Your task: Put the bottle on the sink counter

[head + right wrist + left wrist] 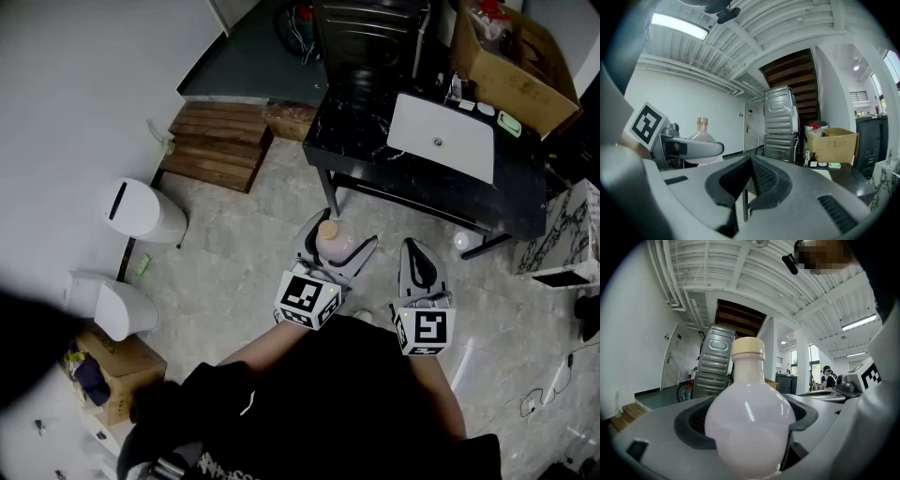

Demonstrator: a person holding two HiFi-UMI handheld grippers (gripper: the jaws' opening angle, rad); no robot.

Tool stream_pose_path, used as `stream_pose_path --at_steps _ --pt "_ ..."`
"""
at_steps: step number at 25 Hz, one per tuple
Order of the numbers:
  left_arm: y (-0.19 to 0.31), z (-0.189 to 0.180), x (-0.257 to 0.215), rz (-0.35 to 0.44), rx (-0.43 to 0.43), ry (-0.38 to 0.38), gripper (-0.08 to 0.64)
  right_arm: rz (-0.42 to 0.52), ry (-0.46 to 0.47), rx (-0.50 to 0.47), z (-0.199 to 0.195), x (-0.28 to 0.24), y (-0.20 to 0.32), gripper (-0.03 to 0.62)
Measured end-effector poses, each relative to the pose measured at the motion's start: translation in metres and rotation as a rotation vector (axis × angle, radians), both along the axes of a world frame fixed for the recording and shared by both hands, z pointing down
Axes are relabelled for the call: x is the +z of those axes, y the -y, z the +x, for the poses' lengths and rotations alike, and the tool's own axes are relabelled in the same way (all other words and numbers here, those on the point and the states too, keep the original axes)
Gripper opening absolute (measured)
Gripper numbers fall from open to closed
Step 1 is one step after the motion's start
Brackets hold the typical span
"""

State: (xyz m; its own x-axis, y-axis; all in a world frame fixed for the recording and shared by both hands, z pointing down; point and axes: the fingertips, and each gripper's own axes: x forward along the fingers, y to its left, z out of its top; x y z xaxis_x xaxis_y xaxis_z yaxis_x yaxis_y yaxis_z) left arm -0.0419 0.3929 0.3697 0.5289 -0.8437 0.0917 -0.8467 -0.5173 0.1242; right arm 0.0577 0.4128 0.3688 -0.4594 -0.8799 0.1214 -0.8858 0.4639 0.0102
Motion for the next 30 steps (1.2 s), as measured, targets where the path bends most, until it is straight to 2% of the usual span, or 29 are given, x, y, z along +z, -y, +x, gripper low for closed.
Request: stream_pose_path --at_steps 4,8,10,16,22,30 --pt "0.009 0.002 0.005 0.014 -0.023 0.004 0.402 0.003 0.023 0.001 0.013 0.007 0.004 0.037" --pt "0.018 -0.007 0.010 0.001 -0.046 0.005 0.402 0.029 -0.080 0.017 0.020 0.012 0.004 0.038" --pt "0.028 -0.013 0.011 0.000 -0.054 0.008 0.402 0.028 -0.101 0.013 0.021 0.014 0.008 0.038" --pt "0.069 -0.011 0.019 -0.010 -0.040 -0.004 0.402 0.019 -0.075 0.016 0.031 0.019 0.039 0.038" --pt "0.137 -0.008 0.022 -0.007 -0.017 -0.020 0.402 -0.002 -0.079 0.007 0.025 0.024 0.095 0.038" --pt "0.250 -0.025 0.031 -0.018 0.001 -0.013 0.402 -0.044 -0.079 0.030 0.011 0.029 0.202 0.038"
